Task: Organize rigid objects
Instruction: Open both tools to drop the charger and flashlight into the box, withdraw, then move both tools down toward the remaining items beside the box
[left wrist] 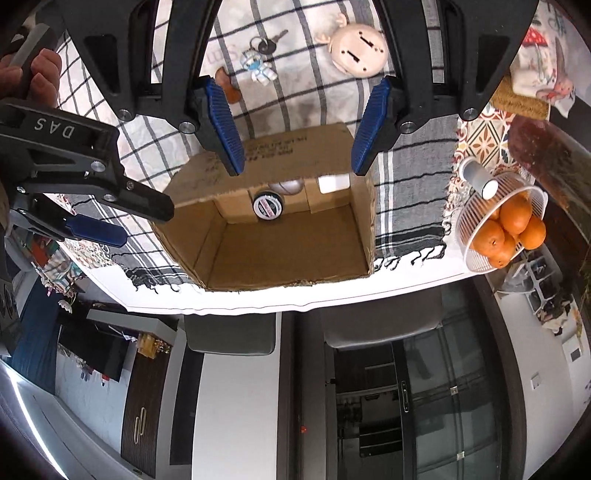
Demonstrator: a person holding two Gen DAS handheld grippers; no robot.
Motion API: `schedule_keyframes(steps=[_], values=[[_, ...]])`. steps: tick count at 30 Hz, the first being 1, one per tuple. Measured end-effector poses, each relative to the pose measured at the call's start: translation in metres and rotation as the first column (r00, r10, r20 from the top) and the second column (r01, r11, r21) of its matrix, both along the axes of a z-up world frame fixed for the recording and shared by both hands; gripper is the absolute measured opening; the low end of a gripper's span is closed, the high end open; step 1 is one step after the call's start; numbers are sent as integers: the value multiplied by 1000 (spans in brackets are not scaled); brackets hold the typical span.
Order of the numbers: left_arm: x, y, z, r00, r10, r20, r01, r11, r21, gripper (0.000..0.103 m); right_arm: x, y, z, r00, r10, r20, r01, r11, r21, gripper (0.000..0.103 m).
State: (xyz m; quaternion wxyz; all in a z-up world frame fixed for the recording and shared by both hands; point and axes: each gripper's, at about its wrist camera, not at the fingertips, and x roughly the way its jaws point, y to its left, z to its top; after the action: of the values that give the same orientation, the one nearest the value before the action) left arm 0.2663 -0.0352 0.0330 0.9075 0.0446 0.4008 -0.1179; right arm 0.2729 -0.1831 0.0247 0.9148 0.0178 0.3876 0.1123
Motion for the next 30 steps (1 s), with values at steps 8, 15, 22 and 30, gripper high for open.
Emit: schedule_keyframes(steps=[8, 15, 22, 30], values=[[-22, -4, -14, 1000, 3, -25, -3, 1000, 3, 59, -19, -3, -12, 1000, 8, -23, -9, 1000, -24, 73], [-35, -12, -32, 997, 3, -82, -4, 1000, -4, 59, -27, -3, -24, 997, 53, -51, -56, 997, -61, 73], [-42, -18, -52, 988, 15, -154, -20, 999, -27, 59, -31, -7, -41, 992, 88, -90, -96, 992, -82, 73], [-43, -24, -79, 966, 26, -256, -39, 998, -47, 59, -28, -9, -66, 978, 142, -154, -158, 983, -95, 73]])
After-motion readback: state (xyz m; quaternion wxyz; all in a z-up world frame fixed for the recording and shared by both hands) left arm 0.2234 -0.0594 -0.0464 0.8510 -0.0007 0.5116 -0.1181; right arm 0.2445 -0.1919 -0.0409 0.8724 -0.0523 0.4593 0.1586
